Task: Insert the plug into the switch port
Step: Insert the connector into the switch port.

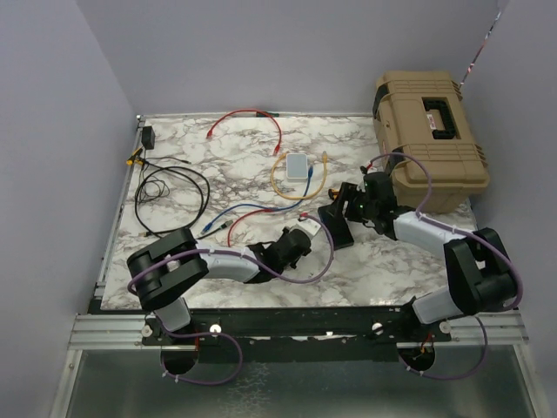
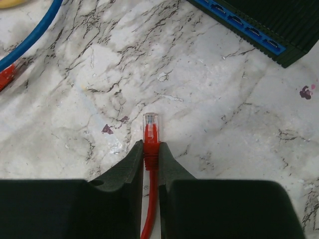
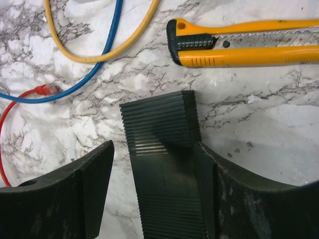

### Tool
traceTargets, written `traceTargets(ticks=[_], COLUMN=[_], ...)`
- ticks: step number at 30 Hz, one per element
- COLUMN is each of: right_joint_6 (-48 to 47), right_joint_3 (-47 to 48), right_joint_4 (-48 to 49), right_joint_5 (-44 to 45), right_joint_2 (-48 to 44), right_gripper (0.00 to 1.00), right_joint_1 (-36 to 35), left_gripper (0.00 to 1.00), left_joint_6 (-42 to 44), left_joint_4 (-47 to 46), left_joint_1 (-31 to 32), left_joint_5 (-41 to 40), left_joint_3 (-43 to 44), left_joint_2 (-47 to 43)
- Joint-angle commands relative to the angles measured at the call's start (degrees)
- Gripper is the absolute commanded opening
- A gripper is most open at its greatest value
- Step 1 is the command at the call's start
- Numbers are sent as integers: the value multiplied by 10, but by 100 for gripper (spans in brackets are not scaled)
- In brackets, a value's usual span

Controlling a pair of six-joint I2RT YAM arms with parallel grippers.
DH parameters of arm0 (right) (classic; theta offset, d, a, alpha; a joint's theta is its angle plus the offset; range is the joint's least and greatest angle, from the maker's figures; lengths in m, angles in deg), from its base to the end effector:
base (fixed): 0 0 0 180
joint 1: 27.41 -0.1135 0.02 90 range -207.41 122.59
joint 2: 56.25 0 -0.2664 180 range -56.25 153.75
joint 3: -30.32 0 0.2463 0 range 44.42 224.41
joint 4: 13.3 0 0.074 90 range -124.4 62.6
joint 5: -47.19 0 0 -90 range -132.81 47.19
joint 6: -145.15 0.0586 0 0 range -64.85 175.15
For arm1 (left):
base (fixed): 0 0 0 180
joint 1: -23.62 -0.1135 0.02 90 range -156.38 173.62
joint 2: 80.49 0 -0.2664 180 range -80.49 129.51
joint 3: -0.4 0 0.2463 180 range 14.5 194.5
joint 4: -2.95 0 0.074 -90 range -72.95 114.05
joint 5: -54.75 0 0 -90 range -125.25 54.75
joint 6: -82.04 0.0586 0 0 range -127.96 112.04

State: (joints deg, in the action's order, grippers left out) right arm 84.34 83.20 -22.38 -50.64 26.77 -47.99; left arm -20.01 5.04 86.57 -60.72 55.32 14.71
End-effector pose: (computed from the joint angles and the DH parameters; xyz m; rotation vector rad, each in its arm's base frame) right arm 0.2808 0.1140 0.1708 0.0991 2.3202 0.6077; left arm 0.1706 -0.2787 0.1340 0.7544 2.1008 -0.1985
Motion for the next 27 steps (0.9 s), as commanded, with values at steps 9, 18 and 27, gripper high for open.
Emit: traceTargets(ticks=[9, 18, 27], right_joint_6=[-21, -25, -17], right_joint_3=[108, 52, 29], right_joint_4=[-16, 27, 43], right_joint_5=[-94, -233, -195], right_joint_2=[147, 142, 122], right_gripper=[69, 68, 67], right_joint_1=[25, 24, 24], left_gripper=[0, 0, 0], left_joint_6=[118, 170, 161], left_joint_4=[-45, -48, -22], left_joint_1=[-22, -31, -38], left_joint_5=[107, 147, 132], left_joint_3=[-43, -46, -15], left_joint_2=[-25, -44, -29])
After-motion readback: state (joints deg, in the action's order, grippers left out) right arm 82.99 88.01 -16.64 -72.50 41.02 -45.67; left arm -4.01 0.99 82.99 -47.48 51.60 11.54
